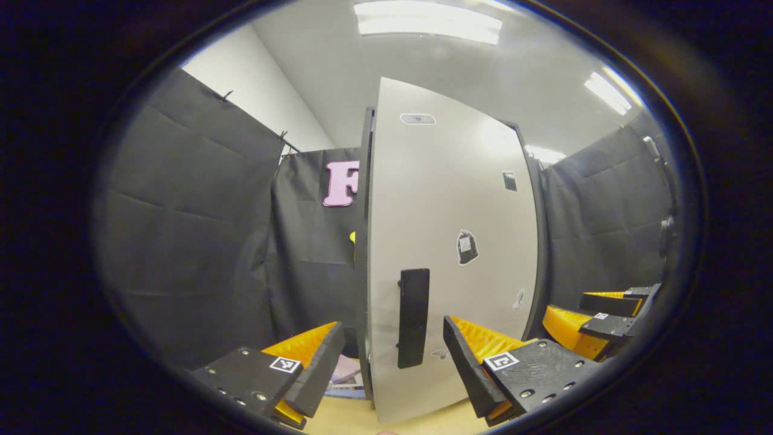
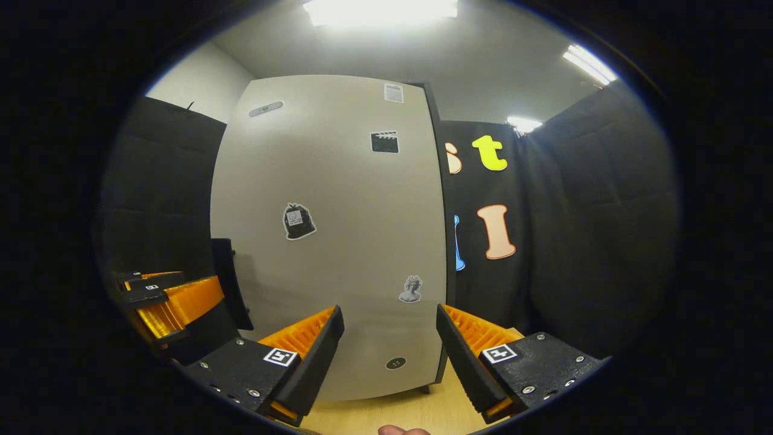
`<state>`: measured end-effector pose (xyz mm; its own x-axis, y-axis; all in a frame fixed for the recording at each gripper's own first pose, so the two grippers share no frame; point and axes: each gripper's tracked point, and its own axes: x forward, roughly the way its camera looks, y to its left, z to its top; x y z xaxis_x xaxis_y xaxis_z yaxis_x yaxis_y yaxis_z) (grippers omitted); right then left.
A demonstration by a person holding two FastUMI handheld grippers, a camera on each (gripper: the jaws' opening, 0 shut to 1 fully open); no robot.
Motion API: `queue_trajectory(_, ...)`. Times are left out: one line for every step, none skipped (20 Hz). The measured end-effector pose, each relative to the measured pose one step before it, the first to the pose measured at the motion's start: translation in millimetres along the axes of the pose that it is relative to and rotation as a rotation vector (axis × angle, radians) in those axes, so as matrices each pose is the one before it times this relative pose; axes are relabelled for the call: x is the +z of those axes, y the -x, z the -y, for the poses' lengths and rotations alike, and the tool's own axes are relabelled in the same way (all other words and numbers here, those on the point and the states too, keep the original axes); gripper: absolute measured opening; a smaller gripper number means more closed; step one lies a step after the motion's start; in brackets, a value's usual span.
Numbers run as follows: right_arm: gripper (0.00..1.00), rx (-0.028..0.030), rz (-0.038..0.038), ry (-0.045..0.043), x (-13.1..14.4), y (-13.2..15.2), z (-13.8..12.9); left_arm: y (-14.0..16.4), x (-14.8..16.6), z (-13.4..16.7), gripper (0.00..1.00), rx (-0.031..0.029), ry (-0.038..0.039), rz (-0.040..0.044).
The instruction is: Open the cabinet door with the right hand, grasp the bottle in the cabinet with the left hand and place it on the coaster, then close the cabinet door with the right hand.
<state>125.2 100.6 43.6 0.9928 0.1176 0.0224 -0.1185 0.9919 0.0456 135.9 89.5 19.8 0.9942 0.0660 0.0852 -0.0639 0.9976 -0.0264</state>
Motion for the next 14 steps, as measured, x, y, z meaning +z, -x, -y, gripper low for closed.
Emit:
queue_trajectory(0.95, 0.00836, -0.00478, -0.00846, -1.92, -0.42, -1.66, -0.56, -3.22, -1.91, 1.00, 0.00915, -0.00416, -0.00640)
queue_trajectory(0.95, 0.00875, -0.00575, -0.00706, -0.95, 0.57, -0.70, -2.86, -5.69, -0.62, 1.00, 0.00692, -0.00382, -0.00975)
queue_trajectory(0.95, 0.00512, -0.00410, -0.00265, -1.54, -0.23, -0.85, -1.75, -3.75, -0.13, 1.00, 0.00531, -0.00133, -0.00977)
queue_trajectory(0.95, 0.00152, -0.00134, -0.00011, -0.28, 0.27, 0.94, -0.85, -3.09, 1.97, 0.94, 0.00216, 0.00200, -0.00953)
queue_trajectory(0.95, 0.00094, -0.00012, -0.00286, -0.21, 0.33, -0.39, 0.95, -3.79, -0.05, 0.94, 0.00520, 0.00191, -0.00703)
queue_trajectory(0.95, 0.00152, -0.00029, -0.00297, 0.04, 0.16, 0.20, -0.63, -2.27, -0.24, 0.94, 0.00354, 0.00103, -0.00557)
queue_trajectory(0.95, 0.00049, -0.00041, -0.00130, -0.65, -0.51, 1.10, -1.28, -0.59, 1.18, 0.94, -0.00166, 0.00284, -0.00325)
queue_trajectory(0.95, 0.00038, -0.00218, -0.00023, -0.39, 0.07, 1.05, -1.07, -0.05, 1.52, 0.94, -0.00040, 0.00145, -0.00324)
queue_trajectory(0.95, -0.00058, -0.00358, 0.00000, -0.75, -0.75, 0.76, -0.27, -0.17, -0.19, 0.94, -0.00147, 0.00305, -0.00036)
queue_trajectory(0.95, 0.00157, -0.00329, -0.00025, -0.93, -0.22, 0.66, -0.66, -0.51, 0.79, 0.94, -0.00172, 0.00322, -0.00005)
queue_trajectory(0.95, -0.00022, -0.00375, -0.00099, -1.37, -0.94, 0.31, -0.27, -0.09, -0.27, 0.94, -0.00055, 0.00395, -0.00009)
queue_trajectory(0.95, -0.00091, -0.00330, -0.00041, -0.92, -0.19, 0.35, -1.34, -1.55, -0.46, 0.94, -0.00161, 0.00590, 0.00211)
queue_trajectory(0.95, -0.00434, 0.00007, -0.00020, -0.58, 0.35, 2.20, 0.17, -0.51, -0.85, 0.94, 0.00466, -0.00003, -0.00333)
queue_trajectory(0.95, -0.00092, 0.00259, -0.00297, 1.09, -0.64, 1.20, -0.66, -2.19, 0.10, 0.94, 0.00084, -0.00152, -0.00466)
